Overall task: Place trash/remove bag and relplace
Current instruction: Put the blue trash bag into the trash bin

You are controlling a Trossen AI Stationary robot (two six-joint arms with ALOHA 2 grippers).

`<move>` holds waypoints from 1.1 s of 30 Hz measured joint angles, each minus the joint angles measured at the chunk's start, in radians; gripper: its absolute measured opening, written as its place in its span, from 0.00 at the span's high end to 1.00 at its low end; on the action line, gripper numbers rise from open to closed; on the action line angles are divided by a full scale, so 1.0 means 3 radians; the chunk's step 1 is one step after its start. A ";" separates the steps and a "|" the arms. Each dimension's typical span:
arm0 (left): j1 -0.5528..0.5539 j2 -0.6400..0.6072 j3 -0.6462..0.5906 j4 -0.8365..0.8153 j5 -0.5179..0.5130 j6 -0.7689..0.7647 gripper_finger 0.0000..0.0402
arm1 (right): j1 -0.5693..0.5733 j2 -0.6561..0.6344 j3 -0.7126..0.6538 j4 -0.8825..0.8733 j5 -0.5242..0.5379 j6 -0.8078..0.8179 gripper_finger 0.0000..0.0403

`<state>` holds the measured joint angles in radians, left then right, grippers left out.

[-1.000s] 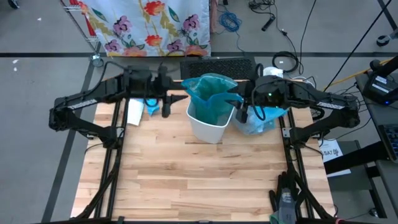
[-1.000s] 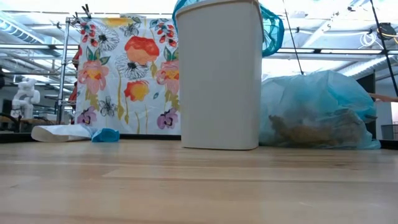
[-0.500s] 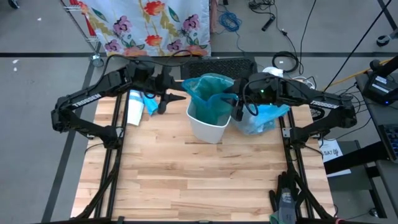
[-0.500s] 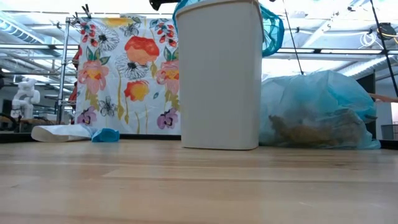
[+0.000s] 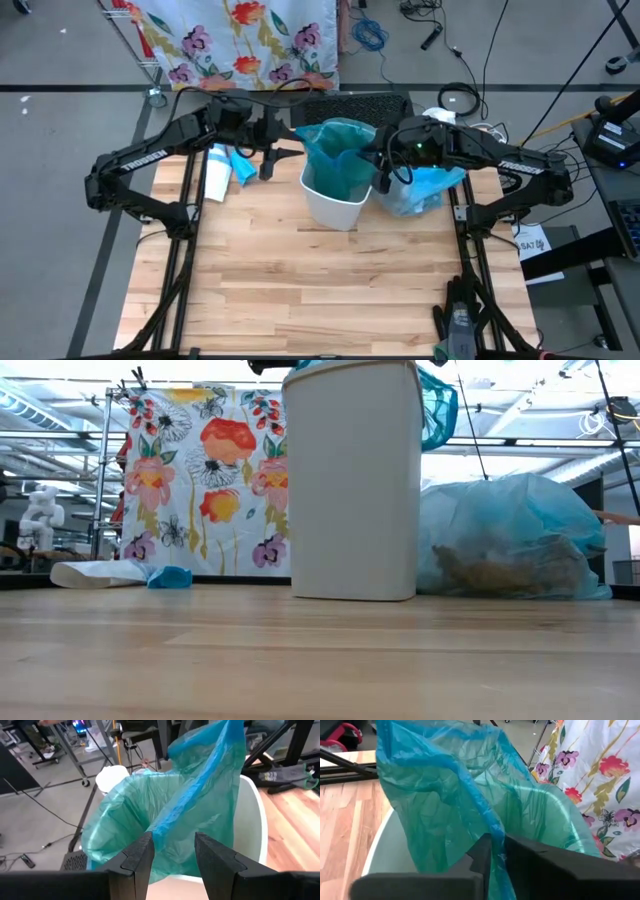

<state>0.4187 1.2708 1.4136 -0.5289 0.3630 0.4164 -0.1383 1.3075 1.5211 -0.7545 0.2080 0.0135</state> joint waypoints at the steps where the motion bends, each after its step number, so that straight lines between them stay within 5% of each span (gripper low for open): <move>1: 0.0000 0.0013 0.0000 0.0003 0.0000 0.0042 0.63 | 0.0000 0.0000 0.0000 -0.0001 0.0000 0.0000 0.90; 6: 0.0000 0.0027 0.0000 0.0082 -0.0006 0.0042 0.63 | 0.0001 0.0000 0.0000 -0.0016 -0.0001 0.0003 0.99; 33: -0.0246 0.0022 0.0000 -0.0112 0.0075 -0.0014 0.63 | 0.0750 -0.0019 0.0000 0.0368 -0.0002 0.0948 1.00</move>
<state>0.3448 1.2774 1.4136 -0.5626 0.3853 0.4123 0.0868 1.3018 1.5211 -0.6440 0.2074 0.2979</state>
